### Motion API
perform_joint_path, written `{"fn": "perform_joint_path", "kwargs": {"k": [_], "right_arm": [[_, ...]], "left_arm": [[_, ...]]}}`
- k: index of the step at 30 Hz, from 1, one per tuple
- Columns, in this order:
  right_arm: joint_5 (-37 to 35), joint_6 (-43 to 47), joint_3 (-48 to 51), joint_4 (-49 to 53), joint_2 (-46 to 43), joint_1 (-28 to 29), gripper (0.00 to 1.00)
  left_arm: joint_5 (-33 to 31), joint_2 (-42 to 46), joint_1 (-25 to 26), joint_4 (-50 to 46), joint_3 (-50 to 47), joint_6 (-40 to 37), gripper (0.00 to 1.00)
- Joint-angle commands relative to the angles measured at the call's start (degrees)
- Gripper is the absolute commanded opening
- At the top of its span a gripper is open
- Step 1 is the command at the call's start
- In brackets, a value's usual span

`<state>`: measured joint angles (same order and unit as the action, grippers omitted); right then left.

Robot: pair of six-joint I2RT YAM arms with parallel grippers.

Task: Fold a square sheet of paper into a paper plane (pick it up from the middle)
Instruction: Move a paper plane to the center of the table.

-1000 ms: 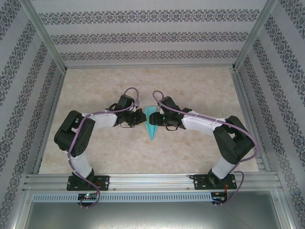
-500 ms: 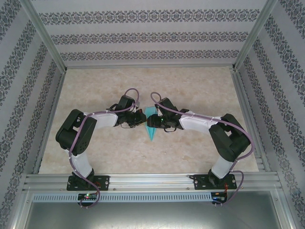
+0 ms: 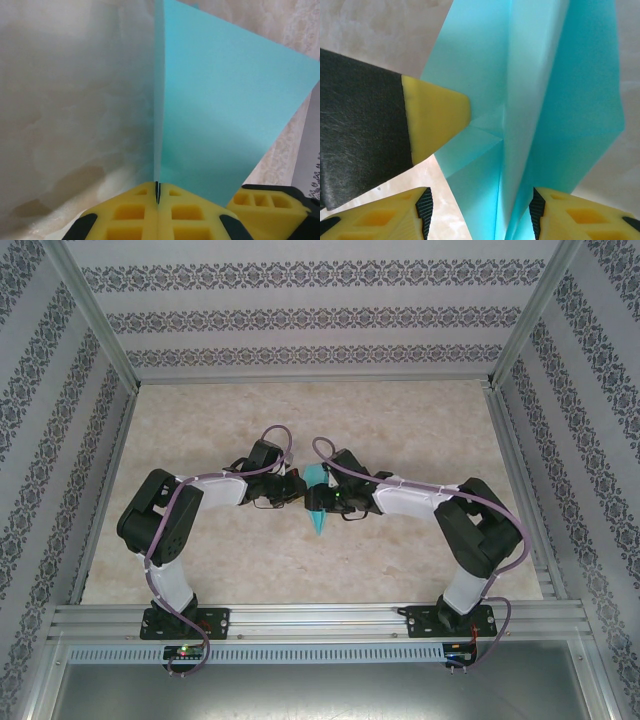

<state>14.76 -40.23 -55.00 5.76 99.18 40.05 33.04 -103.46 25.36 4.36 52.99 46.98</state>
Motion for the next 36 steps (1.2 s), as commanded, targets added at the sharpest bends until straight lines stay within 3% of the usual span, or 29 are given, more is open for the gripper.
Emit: {"fn": "perform_joint_path", "kwargs": {"k": [1,16,36], "right_arm": [[1.1,-1.0,0.5,-1.2,0.8,1.1,0.54],[-1.9,-1.0,-0.1,0.3,2.1,2.6,0.48],[-5.8,-1.2,-2.8,4.4,3.4,2.6,0.2]], "left_arm": [[0.9,-0.8,-0.7,1.2,0.5,0.6,0.0],[1.4,-0.7,-0.7,1.2,0.4,0.8,0.0],[1.4,-0.6,-0.7,0.9,0.3,0.9,0.0]]}}
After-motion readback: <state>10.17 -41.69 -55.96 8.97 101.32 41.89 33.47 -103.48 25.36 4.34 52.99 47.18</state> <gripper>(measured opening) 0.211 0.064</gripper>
